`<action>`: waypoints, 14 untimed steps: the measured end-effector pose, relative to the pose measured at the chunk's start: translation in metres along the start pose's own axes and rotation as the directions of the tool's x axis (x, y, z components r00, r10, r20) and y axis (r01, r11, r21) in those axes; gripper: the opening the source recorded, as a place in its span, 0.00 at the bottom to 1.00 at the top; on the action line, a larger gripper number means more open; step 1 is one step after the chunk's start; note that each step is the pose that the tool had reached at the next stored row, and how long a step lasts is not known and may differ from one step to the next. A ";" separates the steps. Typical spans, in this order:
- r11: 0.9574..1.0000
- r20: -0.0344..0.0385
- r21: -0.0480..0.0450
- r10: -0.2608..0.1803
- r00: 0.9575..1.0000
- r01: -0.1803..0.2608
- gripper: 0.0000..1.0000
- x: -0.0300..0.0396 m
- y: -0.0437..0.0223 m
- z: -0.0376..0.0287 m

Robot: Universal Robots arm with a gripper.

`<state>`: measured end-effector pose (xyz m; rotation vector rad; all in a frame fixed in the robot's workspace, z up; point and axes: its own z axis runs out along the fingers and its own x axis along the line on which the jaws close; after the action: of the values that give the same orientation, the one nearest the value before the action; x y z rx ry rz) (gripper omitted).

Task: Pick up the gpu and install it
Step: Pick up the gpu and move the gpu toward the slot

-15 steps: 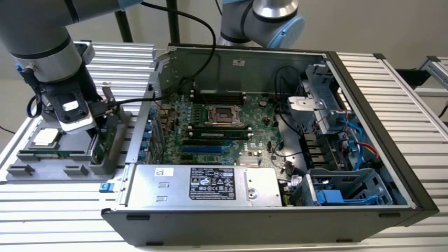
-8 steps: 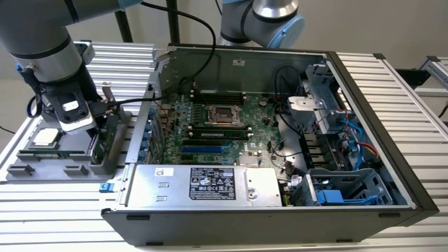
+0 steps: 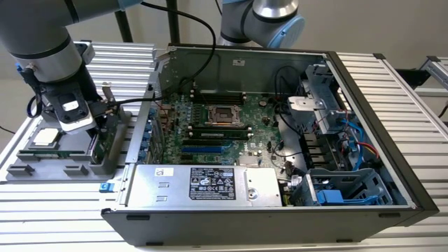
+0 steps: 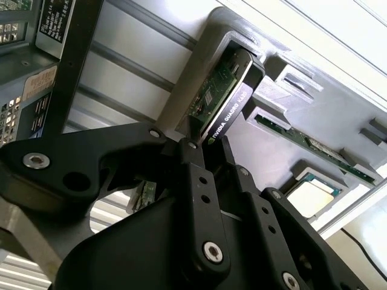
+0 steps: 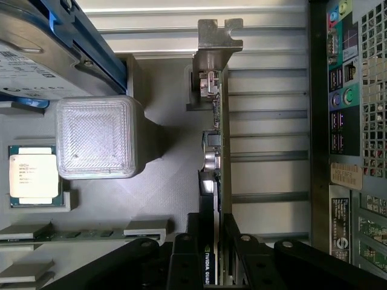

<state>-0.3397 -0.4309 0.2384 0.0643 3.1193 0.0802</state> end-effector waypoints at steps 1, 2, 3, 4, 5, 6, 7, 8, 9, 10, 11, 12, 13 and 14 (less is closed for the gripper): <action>1.000 0.000 0.000 0.000 1.000 0.000 0.00 0.0000 0.0000 0.0000; 1.000 0.000 0.000 0.000 1.000 0.000 0.00 0.0000 0.0000 0.0001; 1.000 0.000 0.000 0.000 1.000 0.000 0.00 0.0000 0.0000 0.0001; 1.000 0.000 0.000 0.000 1.000 0.000 0.00 0.0000 0.0000 0.0001; 1.000 0.000 0.000 0.000 1.000 0.000 0.00 0.0000 0.0000 0.0000; 1.000 0.000 0.000 0.000 1.000 0.000 0.00 0.0000 0.0000 0.0001; 1.000 0.000 0.000 0.000 1.000 0.000 0.00 0.0000 0.0000 0.0001; 1.000 0.000 0.000 0.000 1.000 0.000 0.00 0.0000 0.0000 0.0001; 1.000 0.000 0.000 0.000 1.000 0.000 0.00 0.0000 0.0000 0.0001; 1.000 0.000 0.000 0.000 1.000 0.000 0.00 0.0000 0.0000 0.0001; 1.000 0.000 0.000 0.000 1.000 0.000 0.00 0.0000 0.0000 0.0001; 1.000 0.000 0.000 0.000 1.000 0.000 0.00 0.0000 0.0000 0.0001; 1.000 0.000 0.000 0.000 1.000 0.000 0.00 0.0000 0.0000 0.0000; 1.000 0.001 0.000 0.000 1.000 0.000 0.00 0.0000 0.0000 -0.0002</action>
<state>-0.3397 -0.4308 0.2386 0.0643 3.1188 0.0808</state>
